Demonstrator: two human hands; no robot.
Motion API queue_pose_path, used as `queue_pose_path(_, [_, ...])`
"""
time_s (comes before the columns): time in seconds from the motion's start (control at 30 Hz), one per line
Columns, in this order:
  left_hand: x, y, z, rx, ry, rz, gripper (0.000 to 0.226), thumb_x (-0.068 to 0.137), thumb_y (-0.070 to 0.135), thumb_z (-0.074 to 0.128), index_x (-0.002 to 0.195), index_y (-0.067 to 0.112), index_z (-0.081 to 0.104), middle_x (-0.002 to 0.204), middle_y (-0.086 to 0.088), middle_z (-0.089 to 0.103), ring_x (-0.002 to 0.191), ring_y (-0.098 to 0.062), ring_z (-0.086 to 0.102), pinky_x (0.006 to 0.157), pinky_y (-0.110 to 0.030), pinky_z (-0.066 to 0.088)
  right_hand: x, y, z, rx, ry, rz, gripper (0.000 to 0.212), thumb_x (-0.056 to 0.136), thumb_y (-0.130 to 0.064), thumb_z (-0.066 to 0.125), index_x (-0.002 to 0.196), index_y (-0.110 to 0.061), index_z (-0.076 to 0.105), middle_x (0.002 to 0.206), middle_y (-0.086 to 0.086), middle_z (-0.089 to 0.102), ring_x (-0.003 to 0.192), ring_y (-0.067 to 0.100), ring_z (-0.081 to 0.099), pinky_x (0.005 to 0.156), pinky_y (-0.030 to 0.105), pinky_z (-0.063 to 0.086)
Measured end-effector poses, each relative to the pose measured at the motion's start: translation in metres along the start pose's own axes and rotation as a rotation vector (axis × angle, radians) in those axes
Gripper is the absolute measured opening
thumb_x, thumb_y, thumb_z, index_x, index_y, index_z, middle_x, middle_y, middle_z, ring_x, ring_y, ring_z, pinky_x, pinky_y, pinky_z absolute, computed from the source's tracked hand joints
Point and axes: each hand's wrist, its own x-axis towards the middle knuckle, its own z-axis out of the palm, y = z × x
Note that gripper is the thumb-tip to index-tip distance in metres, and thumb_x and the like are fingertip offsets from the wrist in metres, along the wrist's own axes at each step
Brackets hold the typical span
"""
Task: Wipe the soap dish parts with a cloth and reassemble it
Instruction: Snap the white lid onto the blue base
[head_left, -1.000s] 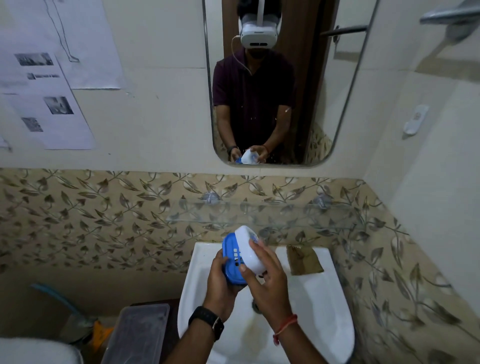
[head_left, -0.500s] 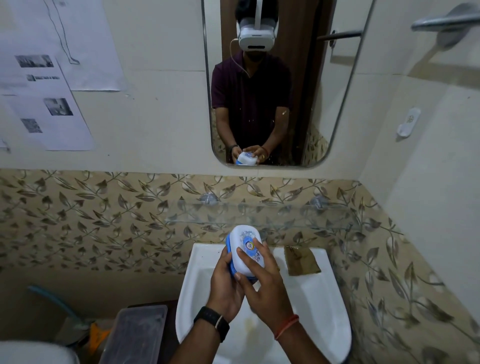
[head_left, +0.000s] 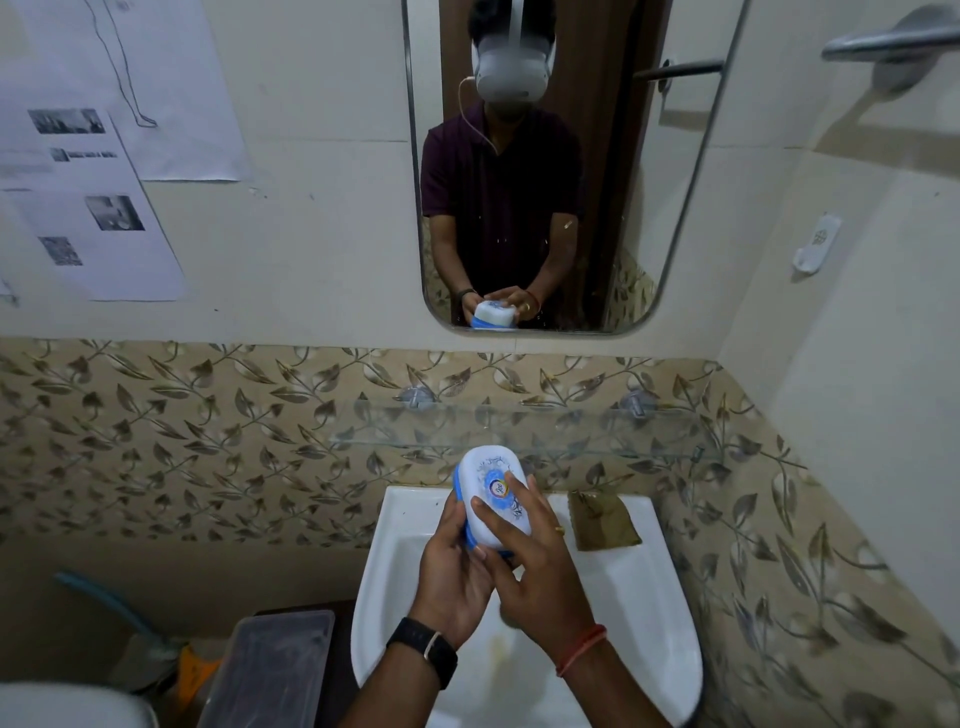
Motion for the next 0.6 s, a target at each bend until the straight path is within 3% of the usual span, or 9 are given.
queue_pose_path(0.1, [-0.001, 0.001, 0.002, -0.038, -0.02, -0.018, 0.058, 0.097, 0.039, 0.053, 0.146, 0.008, 0.05, 0.146, -0.023, 0.054, 0.133, -0.04, 0.054, 0.1, -0.049, 0.055, 0.0, 0.0, -0.002, 0.003, 0.002, 0.0, 0.058, 0.093, -0.017, 0.061, 0.141, -0.047, 0.047, 0.162, -0.02, 0.019, 0.154, 0.017, 0.012, 0.115, 0.031, 0.035])
queue_pose_path(0.27, [-0.001, -0.002, 0.004, -0.007, -0.01, -0.008, 0.059, 0.097, 0.042, 0.051, 0.146, 0.01, 0.049, 0.145, -0.022, 0.055, 0.134, -0.04, 0.053, 0.113, -0.051, 0.043, 0.0, 0.001, -0.002, 0.023, 0.005, 0.012, 0.058, 0.093, -0.019, 0.06, 0.141, -0.049, 0.046, 0.162, -0.019, 0.021, 0.154, 0.016, 0.013, 0.116, 0.031, 0.035])
queue_pose_path(0.43, [-0.002, -0.002, 0.008, 0.026, 0.017, -0.003, 0.051, 0.104, 0.04, 0.042, 0.145, 0.011, 0.052, 0.142, -0.022, 0.058, 0.132, -0.041, 0.055, 0.111, -0.053, 0.043, -0.002, 0.005, -0.005, 0.044, 0.009, 0.031, 0.059, 0.093, -0.02, 0.064, 0.141, -0.049, 0.046, 0.161, -0.019, 0.024, 0.153, 0.012, 0.016, 0.115, 0.026, 0.035])
queue_pose_path(0.6, [-0.006, -0.002, 0.015, 0.078, -0.03, 0.003, 0.048, 0.101, 0.035, 0.047, 0.141, 0.011, 0.056, 0.138, -0.02, 0.063, 0.125, -0.037, 0.062, 0.102, -0.049, 0.051, -0.001, 0.001, -0.005, -0.005, -0.036, 0.008, 0.062, 0.094, -0.013, 0.056, 0.146, -0.043, 0.041, 0.165, -0.014, 0.017, 0.155, 0.02, 0.005, 0.117, 0.032, 0.032])
